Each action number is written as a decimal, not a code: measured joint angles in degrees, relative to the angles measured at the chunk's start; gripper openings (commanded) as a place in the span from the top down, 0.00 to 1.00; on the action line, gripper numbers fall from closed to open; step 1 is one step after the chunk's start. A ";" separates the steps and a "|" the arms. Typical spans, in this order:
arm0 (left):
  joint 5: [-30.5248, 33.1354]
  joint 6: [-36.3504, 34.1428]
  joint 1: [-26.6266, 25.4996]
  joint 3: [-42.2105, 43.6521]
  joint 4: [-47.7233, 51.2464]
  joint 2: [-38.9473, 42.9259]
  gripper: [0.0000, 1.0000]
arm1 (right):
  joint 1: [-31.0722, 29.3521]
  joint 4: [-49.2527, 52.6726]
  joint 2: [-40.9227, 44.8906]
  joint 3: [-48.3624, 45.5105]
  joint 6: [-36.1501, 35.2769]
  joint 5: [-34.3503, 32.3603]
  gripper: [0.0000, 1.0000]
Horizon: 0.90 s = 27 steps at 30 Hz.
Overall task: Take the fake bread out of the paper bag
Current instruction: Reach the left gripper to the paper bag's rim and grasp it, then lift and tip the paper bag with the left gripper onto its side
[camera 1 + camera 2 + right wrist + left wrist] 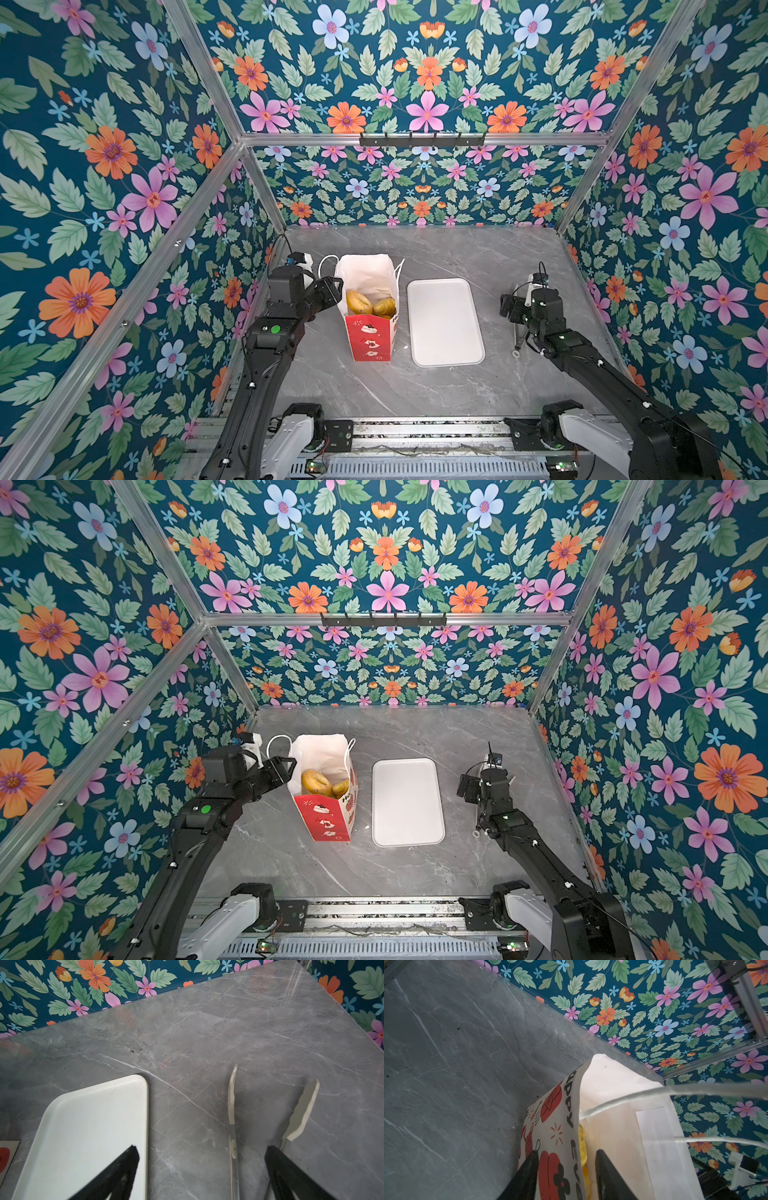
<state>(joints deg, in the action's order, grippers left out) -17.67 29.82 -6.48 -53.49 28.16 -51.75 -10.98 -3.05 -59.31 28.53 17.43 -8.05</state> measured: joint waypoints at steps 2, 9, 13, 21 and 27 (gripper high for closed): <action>0.61 0.04 -0.33 0.00 -0.07 -0.09 0.66 | 0.00 0.02 -0.24 0.07 0.20 -0.07 0.04; 1.81 0.22 -0.90 -0.48 -0.20 0.22 0.97 | -0.04 0.02 -0.63 0.46 0.35 -0.13 0.04; 2.69 0.24 -0.92 -1.49 -0.20 -0.76 1.00 | -0.04 0.04 -0.66 0.50 0.35 -0.22 0.04; 3.37 -1.42 -1.01 -7.41 -2.03 -8.68 1.00 | -0.04 0.39 -0.35 0.55 0.57 -0.37 0.04; 4.83 -6.03 -0.98 -17.35 -2.75 -17.79 1.00 | -0.04 0.66 -0.07 0.55 0.81 -0.57 0.04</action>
<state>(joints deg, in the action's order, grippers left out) -12.84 23.79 -7.46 -70.85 25.41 -69.54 -11.03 -2.39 -59.37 29.08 18.24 -8.62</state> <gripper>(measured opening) 0.049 0.958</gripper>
